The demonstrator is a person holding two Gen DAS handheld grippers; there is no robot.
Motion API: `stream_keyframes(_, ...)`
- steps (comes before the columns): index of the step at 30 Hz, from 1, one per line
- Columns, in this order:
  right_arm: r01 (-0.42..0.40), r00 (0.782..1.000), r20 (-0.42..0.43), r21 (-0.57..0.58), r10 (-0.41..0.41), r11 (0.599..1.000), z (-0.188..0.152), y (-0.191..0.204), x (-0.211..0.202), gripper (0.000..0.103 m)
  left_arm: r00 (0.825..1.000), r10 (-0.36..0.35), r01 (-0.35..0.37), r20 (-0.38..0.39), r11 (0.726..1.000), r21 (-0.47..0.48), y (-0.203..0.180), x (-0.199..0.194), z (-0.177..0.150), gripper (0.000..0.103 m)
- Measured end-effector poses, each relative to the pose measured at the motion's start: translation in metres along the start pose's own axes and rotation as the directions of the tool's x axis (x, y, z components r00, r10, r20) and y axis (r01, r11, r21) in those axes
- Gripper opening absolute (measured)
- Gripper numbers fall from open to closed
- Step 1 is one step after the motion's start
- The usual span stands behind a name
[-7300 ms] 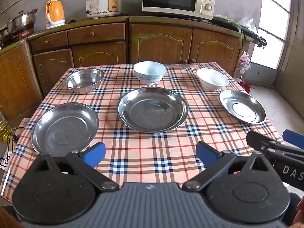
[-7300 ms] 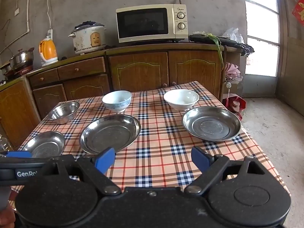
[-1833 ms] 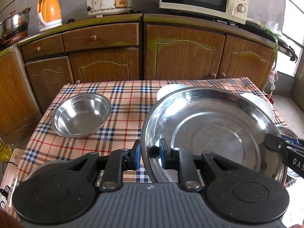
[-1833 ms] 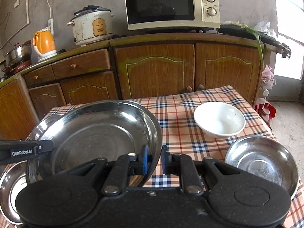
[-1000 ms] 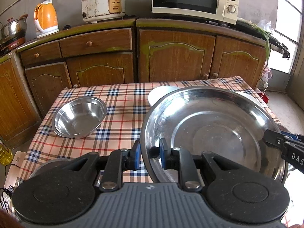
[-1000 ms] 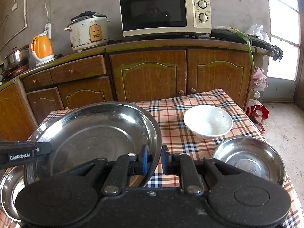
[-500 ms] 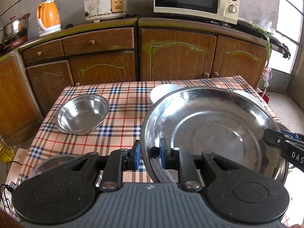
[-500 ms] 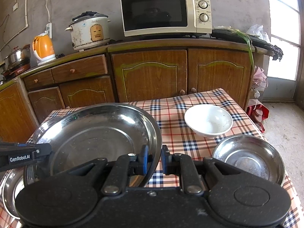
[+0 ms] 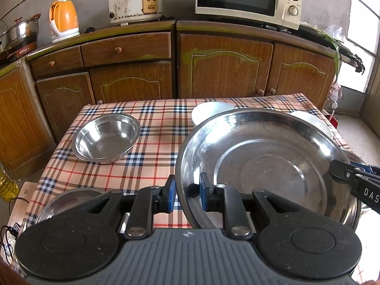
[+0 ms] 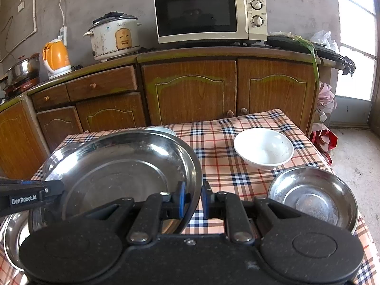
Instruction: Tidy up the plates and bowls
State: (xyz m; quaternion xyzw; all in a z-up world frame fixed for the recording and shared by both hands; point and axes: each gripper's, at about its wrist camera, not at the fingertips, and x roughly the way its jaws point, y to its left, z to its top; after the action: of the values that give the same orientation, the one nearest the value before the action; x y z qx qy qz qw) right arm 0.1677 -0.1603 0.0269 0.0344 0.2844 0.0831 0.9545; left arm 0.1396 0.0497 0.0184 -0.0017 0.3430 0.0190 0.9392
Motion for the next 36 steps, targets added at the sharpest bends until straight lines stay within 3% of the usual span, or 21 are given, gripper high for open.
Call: stream_keyframes(36,-0.01,1.0,-0.023,-0.017,0.009,1.0,-0.011,0.009,-0.008,0.02,1.0,0.01,-0.01,-0.008,1.0,-0.004,0.006,-0.009,-0.013,0.021)
